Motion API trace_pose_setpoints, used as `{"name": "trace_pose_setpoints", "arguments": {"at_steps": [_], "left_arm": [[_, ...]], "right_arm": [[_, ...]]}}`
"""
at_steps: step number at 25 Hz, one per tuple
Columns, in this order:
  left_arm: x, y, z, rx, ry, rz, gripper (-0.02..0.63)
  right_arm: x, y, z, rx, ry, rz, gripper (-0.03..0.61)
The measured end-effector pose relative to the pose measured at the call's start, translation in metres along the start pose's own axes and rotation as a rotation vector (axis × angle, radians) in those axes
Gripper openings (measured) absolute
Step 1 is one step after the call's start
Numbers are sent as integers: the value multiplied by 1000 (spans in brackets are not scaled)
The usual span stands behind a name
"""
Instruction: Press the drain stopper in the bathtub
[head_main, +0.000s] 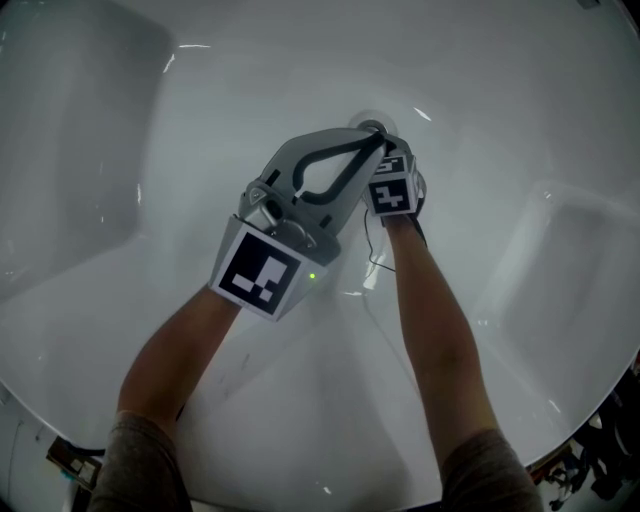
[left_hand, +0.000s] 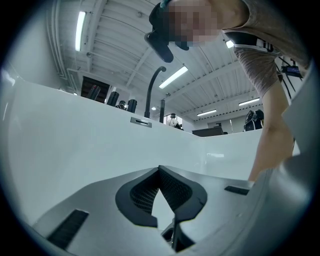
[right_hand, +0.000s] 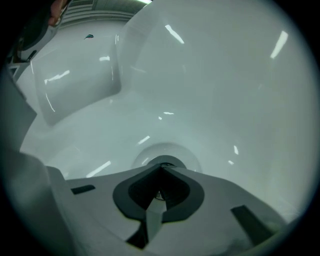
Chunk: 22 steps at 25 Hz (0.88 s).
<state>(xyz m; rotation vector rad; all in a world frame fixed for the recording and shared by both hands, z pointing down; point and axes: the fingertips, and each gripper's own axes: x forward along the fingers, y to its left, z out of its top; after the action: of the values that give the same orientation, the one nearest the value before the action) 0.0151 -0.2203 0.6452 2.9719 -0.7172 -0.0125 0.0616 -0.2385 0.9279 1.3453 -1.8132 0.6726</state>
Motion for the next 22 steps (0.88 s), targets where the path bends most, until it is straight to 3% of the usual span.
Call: {"name": "trace_pose_setpoints", "arguments": {"at_steps": [6, 10, 15, 22], "left_arm": [[0, -3, -4, 1, 13, -3, 2], [1, -5, -8, -13, 30, -1, 2], [-2, -6, 1, -22, 54, 12, 2], [-11, -15, 37, -26, 91, 27, 2]], "right_arm": [[-3, 1, -1, 10, 35, 35, 3], [-11, 0, 3, -56, 4, 16, 3], [-26, -7, -3, 76, -11, 4, 3], [-83, -6, 13, 134, -32, 1, 3]]}}
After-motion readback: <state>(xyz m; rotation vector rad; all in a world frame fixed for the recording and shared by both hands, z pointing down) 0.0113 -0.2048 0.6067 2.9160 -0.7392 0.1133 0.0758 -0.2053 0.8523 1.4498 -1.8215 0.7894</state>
